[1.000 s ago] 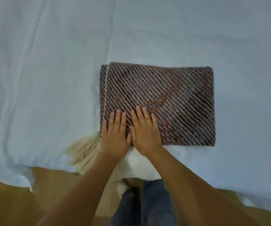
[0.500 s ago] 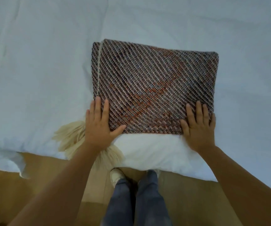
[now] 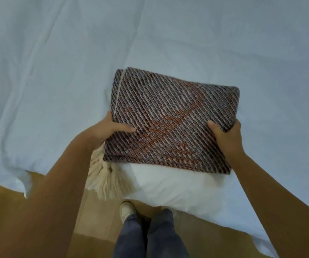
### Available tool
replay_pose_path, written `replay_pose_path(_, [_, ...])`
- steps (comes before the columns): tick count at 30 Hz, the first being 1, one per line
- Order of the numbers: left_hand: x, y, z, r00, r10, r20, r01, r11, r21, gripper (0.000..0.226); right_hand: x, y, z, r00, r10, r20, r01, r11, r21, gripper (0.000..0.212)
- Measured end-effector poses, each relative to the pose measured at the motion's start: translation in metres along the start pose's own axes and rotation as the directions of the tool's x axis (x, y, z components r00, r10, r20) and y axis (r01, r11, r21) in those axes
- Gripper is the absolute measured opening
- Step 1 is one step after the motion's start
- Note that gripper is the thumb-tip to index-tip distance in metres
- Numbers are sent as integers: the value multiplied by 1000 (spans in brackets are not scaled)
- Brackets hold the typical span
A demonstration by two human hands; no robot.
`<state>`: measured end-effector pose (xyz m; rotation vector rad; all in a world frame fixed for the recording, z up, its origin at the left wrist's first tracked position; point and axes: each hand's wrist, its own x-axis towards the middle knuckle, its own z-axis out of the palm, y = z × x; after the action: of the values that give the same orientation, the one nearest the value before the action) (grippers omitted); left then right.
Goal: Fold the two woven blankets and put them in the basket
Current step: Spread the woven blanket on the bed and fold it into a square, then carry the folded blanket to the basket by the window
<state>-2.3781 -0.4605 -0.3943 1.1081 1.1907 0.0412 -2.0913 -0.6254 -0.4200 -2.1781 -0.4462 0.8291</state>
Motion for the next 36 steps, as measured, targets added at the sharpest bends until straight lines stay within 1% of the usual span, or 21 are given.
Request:
replay_pose_path(1, [8,9,3,998,27,-56,-29,999,-30,118,6,-3,-2,999,23,38,-23,1000,21,90])
replay_pose_path(2, [16,16,8,987,43,-156,-50,998,-41,114,12,-4,-3,997,37,72,-40,999,30,92])
replay_pose_path(4, [30,25,20,932,35,-361,-45,999,-19,110,20,-7,-5,992,44,119,-47,999,20,94])
replay_pose_path(5, [36,26,24,909,22,-417,-25,1000,-3,111,22,-8,-5,991,47,129,-50,999,20,94])
replay_pose_path(7, [43,28,27,897,-24,-442,23,1000,-9,108,26,-9,-4,988,68,137,-77,995,60,90])
replay_pose_path(10, [42,35,26,922,-160,-354,139,987,-84,98,26,-17,-5,975,146,165,-177,965,194,76])
replay_pose_path(12, [38,42,32,941,-178,-286,162,984,-79,89,21,-23,-7,963,183,196,-233,931,279,67])
replay_pose_path(14, [32,48,40,955,-121,-269,107,992,-66,78,13,-29,-10,968,160,193,-216,922,320,63])
replay_pose_path(17, [11,59,53,967,-43,-251,19,995,-96,70,-8,-38,-16,988,111,107,-137,951,276,61])
replay_pose_path(21, [-32,67,75,975,29,-220,-56,992,-116,72,-54,-43,-44,992,113,-50,-98,968,233,51])
replay_pose_path(23, [-56,75,91,977,77,-198,-97,991,-92,73,-82,-45,-68,987,93,-127,-64,974,215,51])
replay_pose_path(25, [-81,87,111,981,130,-147,-140,988,-61,72,-111,-47,-98,976,87,-198,-39,971,234,50])
replay_pose_path(30, [-143,126,186,966,249,67,-253,966,56,70,-186,-31,-189,908,102,-405,22,956,292,39])
replay_pose_path(31, [-156,135,205,958,261,115,-271,959,80,69,-203,-26,-210,890,118,-440,24,952,304,39])
replay_pose_path(33, [-181,150,252,939,274,208,-304,944,130,66,-235,-10,-253,849,158,-504,24,942,335,46])
replay_pose_path(36, [-218,164,330,888,291,357,-368,914,169,57,-276,21,-317,769,222,-599,31,924,382,50])
